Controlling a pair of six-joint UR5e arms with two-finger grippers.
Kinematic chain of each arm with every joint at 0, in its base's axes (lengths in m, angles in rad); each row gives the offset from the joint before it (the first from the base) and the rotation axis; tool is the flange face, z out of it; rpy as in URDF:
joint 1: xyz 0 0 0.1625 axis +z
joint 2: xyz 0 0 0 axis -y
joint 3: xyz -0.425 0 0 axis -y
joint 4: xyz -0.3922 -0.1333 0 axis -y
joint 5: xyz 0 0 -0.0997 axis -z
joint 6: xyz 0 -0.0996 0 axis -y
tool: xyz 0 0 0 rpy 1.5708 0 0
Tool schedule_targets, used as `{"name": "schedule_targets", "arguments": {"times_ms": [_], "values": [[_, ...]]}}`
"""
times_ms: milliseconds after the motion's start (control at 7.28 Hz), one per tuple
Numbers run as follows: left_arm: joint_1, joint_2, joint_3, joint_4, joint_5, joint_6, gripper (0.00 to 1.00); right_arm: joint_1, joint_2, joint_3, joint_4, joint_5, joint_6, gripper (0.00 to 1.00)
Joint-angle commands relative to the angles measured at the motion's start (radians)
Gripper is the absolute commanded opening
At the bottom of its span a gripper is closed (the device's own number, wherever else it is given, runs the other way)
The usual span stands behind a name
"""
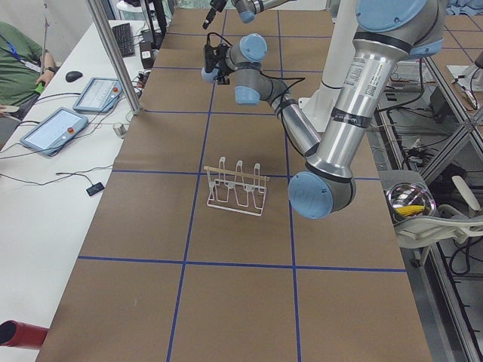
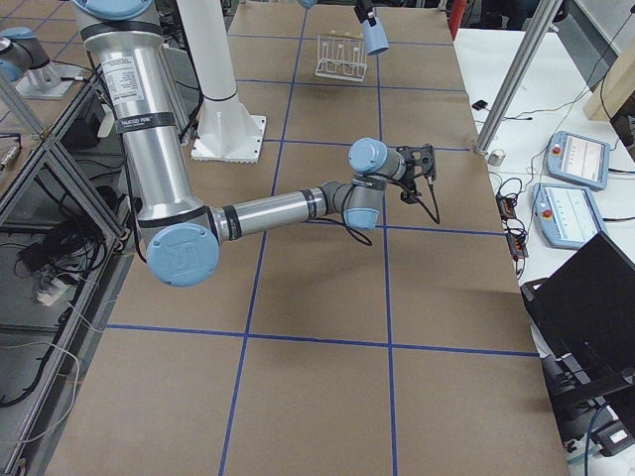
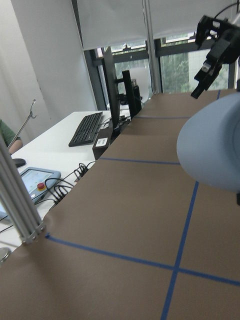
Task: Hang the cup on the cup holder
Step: 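Carry the cup with the left gripper over the rack and lower it onto a peg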
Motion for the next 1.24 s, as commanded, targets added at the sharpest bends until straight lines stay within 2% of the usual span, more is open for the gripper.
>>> {"name": "schedule_targets", "arguments": {"times_ms": [0,412,549,824,1099], "values": [[-0.03,-0.001,-0.1,0.361,0.003,0.268,0.0,0.059,0.001,-0.001,-0.331,-0.015,-0.328,1.0],[-0.055,0.009,-0.155,0.578,0.003,0.473,0.0,0.139,-0.004,-0.001,-0.805,-0.006,-0.874,1.0],[-0.061,0.009,-0.169,0.676,0.003,0.561,0.0,0.159,0.004,-0.001,-0.96,0.011,-1.003,1.0],[-0.07,0.034,-0.215,0.82,-0.002,0.658,0.0,0.226,-0.013,-0.001,-1.104,0.137,-1.122,1.0],[-0.07,0.072,-0.223,0.902,-0.005,0.785,0.0,0.283,-0.016,0.001,-1.246,0.14,-1.274,1.0]]}}
